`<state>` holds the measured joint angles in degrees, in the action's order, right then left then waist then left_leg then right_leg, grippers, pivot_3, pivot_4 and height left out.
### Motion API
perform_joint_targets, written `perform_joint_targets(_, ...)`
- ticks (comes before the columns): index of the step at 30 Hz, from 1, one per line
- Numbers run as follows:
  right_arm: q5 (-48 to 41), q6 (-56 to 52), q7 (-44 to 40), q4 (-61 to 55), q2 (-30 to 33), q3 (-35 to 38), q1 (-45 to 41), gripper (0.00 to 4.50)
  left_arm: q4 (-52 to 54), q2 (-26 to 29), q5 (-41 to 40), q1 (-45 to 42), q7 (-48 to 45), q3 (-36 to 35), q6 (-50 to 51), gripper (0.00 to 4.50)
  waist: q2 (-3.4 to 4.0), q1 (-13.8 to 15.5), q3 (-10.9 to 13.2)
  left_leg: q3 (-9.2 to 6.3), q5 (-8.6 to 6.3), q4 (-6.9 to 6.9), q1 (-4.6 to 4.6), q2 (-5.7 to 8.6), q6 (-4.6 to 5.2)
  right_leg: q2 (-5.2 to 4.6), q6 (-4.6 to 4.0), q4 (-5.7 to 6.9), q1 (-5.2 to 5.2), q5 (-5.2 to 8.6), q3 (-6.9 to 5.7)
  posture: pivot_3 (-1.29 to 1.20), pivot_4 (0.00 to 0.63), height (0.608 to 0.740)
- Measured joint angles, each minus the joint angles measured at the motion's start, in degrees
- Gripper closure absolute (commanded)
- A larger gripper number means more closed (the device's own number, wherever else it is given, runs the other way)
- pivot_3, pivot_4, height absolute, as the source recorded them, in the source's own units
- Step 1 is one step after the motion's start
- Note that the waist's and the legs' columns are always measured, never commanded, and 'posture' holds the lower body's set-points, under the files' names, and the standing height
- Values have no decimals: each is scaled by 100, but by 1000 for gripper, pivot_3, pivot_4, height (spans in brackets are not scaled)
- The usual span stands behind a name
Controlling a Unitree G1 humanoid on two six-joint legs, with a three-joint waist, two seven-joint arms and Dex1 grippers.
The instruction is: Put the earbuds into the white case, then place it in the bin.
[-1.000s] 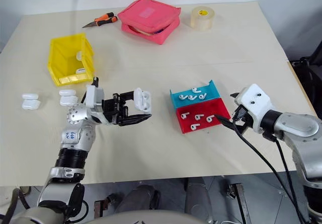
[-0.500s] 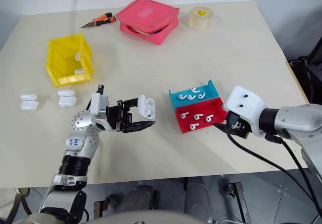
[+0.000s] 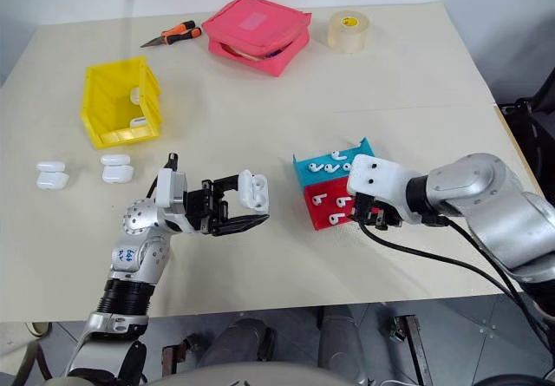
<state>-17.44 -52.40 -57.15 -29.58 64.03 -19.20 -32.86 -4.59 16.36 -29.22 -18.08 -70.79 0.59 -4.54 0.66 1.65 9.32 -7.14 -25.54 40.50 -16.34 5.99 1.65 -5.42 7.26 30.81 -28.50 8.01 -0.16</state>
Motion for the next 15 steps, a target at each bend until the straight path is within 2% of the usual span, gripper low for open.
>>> perform_joint_targets(2,71,8,-59,72,-53,-86,-60,1924,35,0,5,70,34,4,-2,1746,0,1,0,0,0,0,-1,0,0,0,0,0,0,0,0,0,150,740)
perform_joint_targets(4,177,53,-114,137,-153,-175,-167,1297,130,6,6,128,85,3,-8,1746,0,0,0,0,0,0,-1,0,0,0,0,0,-1,0,0,0,150,740)
perform_joint_targets(15,704,545,-447,649,-612,-599,-629,1297,380,64,6,346,201,11,-45,1746,0,-4,0,0,0,0,-2,1,0,0,0,0,-2,-1,-1,0,150,740)
